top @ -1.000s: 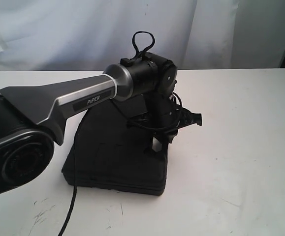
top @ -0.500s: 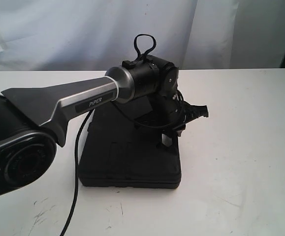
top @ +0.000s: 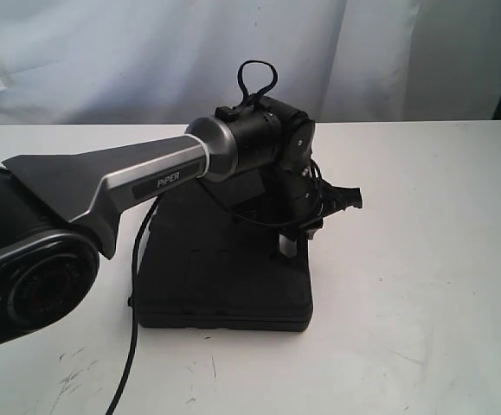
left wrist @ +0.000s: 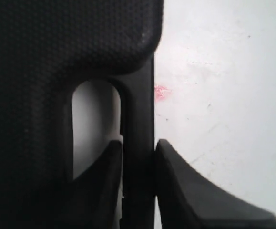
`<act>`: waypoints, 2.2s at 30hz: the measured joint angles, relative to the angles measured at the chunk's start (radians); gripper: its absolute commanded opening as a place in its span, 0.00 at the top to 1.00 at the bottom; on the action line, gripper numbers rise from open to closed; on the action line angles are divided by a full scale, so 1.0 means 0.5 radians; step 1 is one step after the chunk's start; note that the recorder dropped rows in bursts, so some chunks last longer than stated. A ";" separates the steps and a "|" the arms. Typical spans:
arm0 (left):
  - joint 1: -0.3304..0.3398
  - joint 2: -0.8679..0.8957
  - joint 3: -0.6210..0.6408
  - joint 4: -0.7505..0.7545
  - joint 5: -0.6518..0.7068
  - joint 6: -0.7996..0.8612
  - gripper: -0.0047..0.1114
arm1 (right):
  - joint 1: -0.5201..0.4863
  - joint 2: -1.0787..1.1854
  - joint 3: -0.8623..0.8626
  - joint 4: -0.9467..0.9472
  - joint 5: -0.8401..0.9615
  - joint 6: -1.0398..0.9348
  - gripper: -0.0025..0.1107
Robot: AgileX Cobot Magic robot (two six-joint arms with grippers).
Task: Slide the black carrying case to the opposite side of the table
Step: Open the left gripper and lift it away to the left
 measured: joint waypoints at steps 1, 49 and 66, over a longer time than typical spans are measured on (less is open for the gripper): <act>0.000 0.000 0.000 0.012 0.000 0.009 0.56 | 0.000 0.000 0.000 0.000 0.000 0.000 0.98; 0.208 -1.466 1.185 0.742 -0.190 0.485 0.96 | 0.000 0.000 0.000 0.000 0.000 0.000 0.98; 0.338 -2.927 2.617 0.767 -0.787 0.403 0.96 | 0.000 0.000 0.000 0.000 0.000 0.000 0.98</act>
